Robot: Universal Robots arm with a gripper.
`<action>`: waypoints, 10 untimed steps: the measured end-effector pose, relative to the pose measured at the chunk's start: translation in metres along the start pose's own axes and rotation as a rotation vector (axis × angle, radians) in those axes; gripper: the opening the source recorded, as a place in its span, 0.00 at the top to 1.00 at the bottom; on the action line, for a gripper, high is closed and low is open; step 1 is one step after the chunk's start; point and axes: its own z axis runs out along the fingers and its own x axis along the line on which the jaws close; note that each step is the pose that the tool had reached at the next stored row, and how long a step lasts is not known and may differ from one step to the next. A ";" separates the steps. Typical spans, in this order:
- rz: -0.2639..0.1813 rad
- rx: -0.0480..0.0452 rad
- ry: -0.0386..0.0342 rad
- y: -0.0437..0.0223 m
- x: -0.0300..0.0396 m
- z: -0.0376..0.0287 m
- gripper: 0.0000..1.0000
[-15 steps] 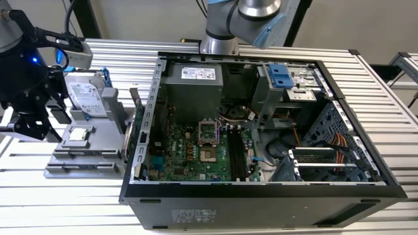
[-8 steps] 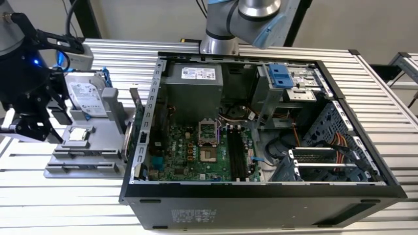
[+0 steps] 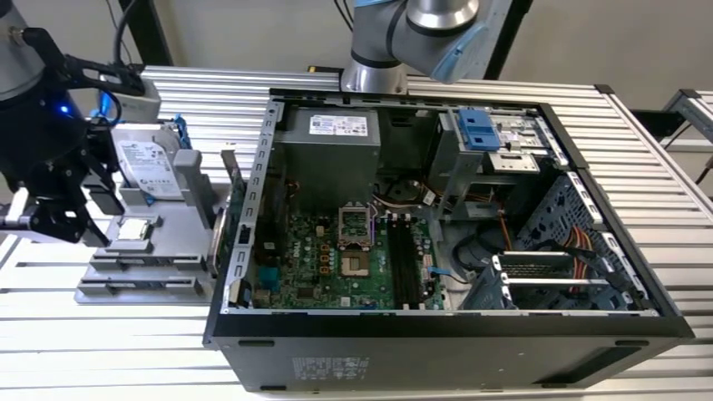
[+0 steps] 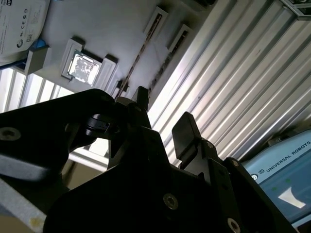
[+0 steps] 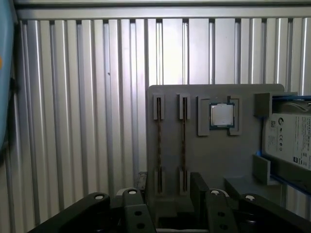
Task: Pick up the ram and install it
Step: 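Pick up the ram and move it above insertion slot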
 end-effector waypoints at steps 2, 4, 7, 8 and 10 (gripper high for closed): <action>0.000 0.0000 0.0000 0.0000 0.0000 0.0009 0.00; 0.000 0.0000 0.0000 0.0000 0.0000 0.0018 0.00; 0.000 0.0000 0.0000 0.0000 0.0000 0.0030 0.00; 0.000 -0.0001 0.0001 0.0000 0.0000 0.0034 0.00; 0.000 0.0000 0.0000 0.0001 0.0000 0.0042 0.00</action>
